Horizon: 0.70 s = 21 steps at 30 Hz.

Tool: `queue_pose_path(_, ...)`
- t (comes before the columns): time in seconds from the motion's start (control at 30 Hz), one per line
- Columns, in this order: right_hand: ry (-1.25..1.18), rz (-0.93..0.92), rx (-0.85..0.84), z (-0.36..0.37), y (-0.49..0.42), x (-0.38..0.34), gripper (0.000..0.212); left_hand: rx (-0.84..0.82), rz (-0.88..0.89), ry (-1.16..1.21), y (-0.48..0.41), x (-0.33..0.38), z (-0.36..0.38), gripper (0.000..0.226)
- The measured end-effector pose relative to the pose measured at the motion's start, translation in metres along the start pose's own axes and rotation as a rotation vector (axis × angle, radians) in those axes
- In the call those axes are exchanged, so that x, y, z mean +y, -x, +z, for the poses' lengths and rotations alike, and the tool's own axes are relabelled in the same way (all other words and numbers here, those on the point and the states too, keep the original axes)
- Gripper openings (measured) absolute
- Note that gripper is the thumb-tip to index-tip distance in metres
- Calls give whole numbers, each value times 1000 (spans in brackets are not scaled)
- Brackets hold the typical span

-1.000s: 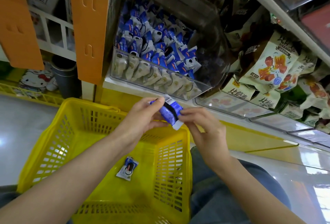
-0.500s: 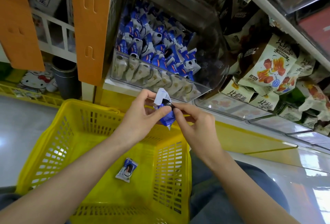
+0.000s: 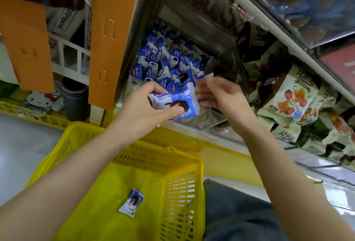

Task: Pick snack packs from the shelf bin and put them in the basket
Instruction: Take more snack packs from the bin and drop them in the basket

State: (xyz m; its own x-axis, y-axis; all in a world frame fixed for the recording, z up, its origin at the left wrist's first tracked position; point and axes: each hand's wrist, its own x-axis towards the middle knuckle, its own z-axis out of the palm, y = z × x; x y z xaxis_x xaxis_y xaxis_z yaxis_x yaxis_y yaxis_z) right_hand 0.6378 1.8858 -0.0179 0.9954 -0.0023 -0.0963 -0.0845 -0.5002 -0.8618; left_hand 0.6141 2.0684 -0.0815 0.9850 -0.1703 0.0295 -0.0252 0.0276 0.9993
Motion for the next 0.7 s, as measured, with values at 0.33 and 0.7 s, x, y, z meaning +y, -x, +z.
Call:
queue_pose_path(0.33, 648, 106, 333, -10, -175, 19, 30, 78, -66, 166, -8, 6, -1, 52)
queue_pose_path(0.7, 769, 130, 176, -17, -192, 21, 29, 56, -28, 256, -6, 6, -7, 53)
